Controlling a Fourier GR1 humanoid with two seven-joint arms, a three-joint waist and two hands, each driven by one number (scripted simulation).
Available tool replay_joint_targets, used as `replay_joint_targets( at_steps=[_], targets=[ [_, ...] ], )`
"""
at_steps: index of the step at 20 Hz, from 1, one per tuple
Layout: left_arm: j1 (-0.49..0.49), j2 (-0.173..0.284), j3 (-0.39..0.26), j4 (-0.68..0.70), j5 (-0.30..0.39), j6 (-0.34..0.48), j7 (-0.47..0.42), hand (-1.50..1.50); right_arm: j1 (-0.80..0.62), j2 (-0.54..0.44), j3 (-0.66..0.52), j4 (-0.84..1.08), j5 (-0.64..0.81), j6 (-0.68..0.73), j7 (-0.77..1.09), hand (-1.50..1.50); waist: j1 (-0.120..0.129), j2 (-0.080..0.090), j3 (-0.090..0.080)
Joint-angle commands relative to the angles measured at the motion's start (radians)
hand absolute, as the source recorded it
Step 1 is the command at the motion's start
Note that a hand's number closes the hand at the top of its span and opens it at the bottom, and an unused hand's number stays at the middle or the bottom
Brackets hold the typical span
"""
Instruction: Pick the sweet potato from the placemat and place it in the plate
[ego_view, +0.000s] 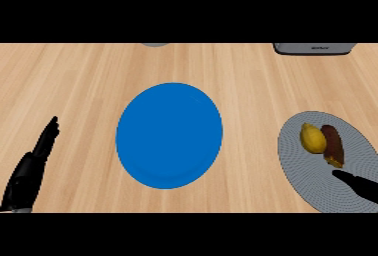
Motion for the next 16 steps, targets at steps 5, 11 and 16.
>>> replay_joint_targets(
  at_steps=[5,11,16],
  targets=[
    [-0.021,-0.011,0.026,0.025,-0.010,-0.035,0.008,0.00,-0.113,-0.166,0.004,0.001,0.027,0.191,0.397,-1.50,0.009,0.001,0.002],
    [0.024,-0.039,0.043,0.038,-0.022,-0.057,-0.042,0.00,-0.199,-0.176,0.035,0.100,-0.004,0.337,0.478,-1.50,0.009,0.000,0.003],
    [-0.032,-0.016,0.075,0.038,-0.018,-0.095,-0.010,0.00,-0.273,-0.234,0.044,0.303,-0.006,0.491,0.418,-1.50,0.013,0.002,0.003]
  ],
)
